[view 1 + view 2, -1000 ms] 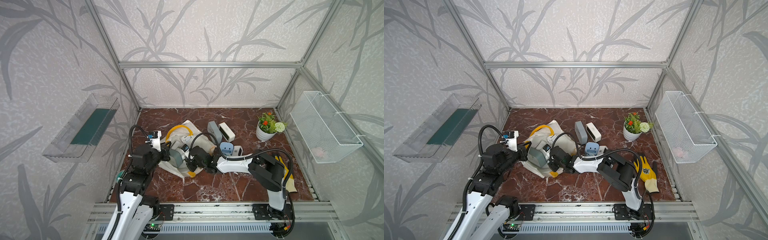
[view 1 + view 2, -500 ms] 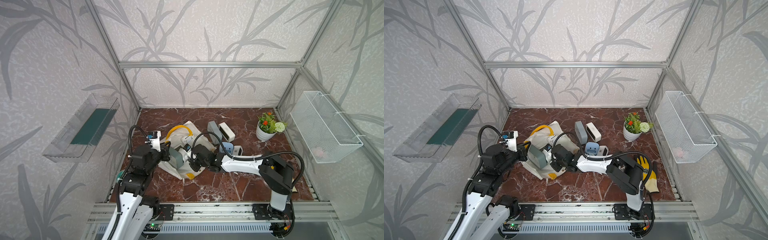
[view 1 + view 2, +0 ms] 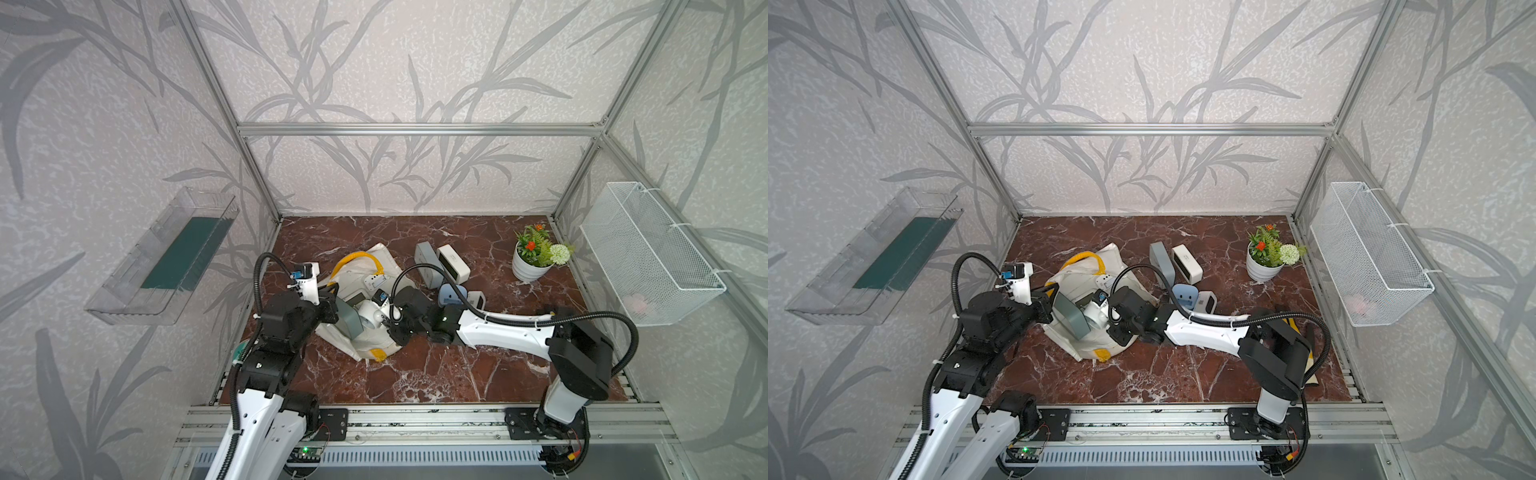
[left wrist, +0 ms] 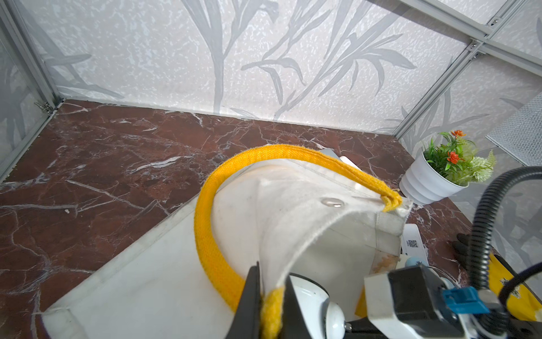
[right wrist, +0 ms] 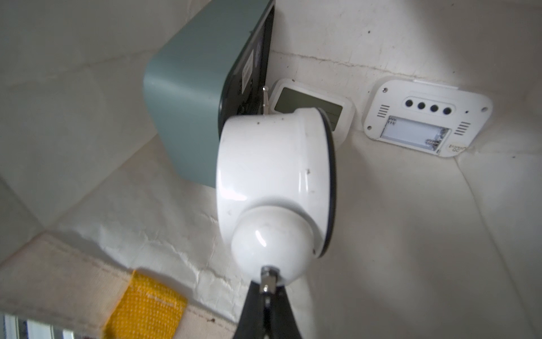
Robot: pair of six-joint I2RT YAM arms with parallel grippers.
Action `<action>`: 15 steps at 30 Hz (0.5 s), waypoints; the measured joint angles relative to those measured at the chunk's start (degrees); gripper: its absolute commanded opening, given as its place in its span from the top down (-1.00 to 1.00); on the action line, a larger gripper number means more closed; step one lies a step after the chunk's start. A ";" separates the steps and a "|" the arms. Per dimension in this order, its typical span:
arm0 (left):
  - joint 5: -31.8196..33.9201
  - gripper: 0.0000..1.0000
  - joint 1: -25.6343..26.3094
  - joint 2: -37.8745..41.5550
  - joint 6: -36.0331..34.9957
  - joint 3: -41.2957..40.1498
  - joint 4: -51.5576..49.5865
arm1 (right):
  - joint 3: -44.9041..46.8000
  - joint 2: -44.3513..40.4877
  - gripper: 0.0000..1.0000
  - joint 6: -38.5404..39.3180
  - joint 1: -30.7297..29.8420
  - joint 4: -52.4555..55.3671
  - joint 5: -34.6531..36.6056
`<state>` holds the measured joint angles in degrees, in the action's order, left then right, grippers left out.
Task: Take the alarm clock out of the canvas bag
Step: Pick up the alarm from the canvas bag.
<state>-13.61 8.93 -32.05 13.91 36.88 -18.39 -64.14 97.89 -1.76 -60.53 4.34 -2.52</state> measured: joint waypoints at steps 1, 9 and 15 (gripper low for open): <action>0.07 1.00 0.02 0.07 0.00 -0.02 -0.02 | 0.17 -0.90 1.00 0.00 0.00 0.48 -0.09; 0.96 1.00 0.00 0.15 -0.31 -0.02 -0.09 | 0.44 -6.08 1.00 0.22 0.17 1.79 -0.90; 2.12 1.00 0.02 0.33 -0.46 -0.02 -0.44 | 1.77 -10.51 1.00 0.15 0.81 2.58 -1.57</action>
<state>-11.49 8.95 -31.73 13.45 36.86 -18.83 -62.37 87.37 -1.61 -59.72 6.92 -4.10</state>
